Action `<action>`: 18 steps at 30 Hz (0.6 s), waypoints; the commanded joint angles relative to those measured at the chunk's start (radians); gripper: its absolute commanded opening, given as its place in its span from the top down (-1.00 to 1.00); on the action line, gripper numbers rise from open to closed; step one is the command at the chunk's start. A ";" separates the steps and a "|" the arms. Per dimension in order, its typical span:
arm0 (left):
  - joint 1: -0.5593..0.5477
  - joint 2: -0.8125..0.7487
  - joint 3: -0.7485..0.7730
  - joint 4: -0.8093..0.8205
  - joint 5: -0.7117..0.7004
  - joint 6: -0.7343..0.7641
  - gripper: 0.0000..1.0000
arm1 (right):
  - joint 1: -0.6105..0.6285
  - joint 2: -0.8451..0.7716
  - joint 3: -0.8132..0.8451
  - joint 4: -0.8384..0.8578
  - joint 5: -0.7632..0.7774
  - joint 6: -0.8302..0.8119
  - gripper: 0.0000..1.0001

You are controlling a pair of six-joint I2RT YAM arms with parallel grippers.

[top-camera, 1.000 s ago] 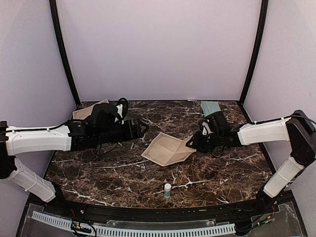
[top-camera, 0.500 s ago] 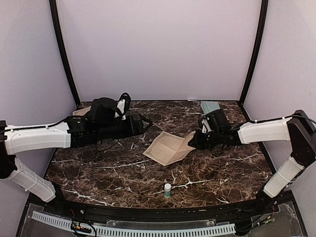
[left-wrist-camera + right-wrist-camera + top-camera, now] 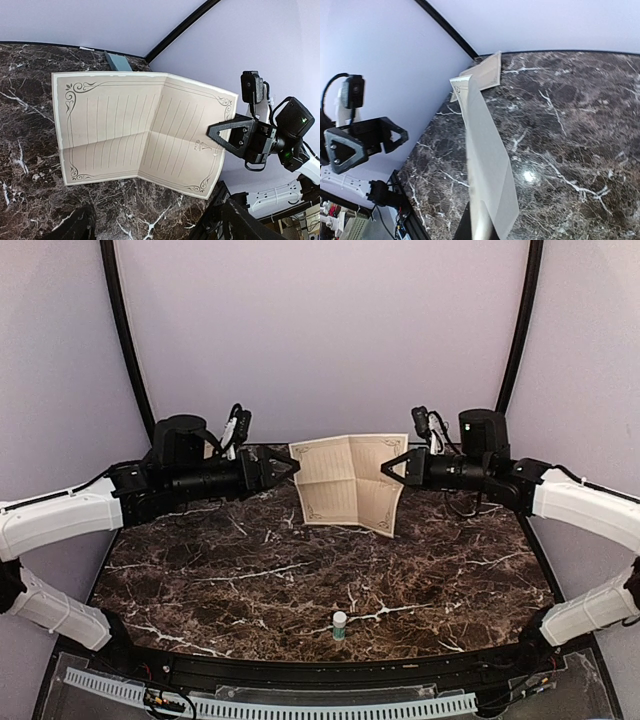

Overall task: Place the letter into the envelope and seal it
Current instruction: Pick up the letter from the center of the board.

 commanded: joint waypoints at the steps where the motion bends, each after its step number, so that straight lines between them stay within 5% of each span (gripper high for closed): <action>1: 0.026 -0.066 0.047 0.016 0.121 0.055 -0.71 | -0.002 -0.077 0.064 -0.001 -0.140 -0.087 1.00; 10: 0.034 -0.168 0.096 -0.140 0.088 0.164 -0.74 | -0.003 -0.169 0.079 0.121 -0.264 0.010 1.00; 18: 0.035 -0.245 0.025 -0.034 0.201 0.143 -0.81 | -0.003 -0.181 0.077 0.144 -0.284 0.035 1.00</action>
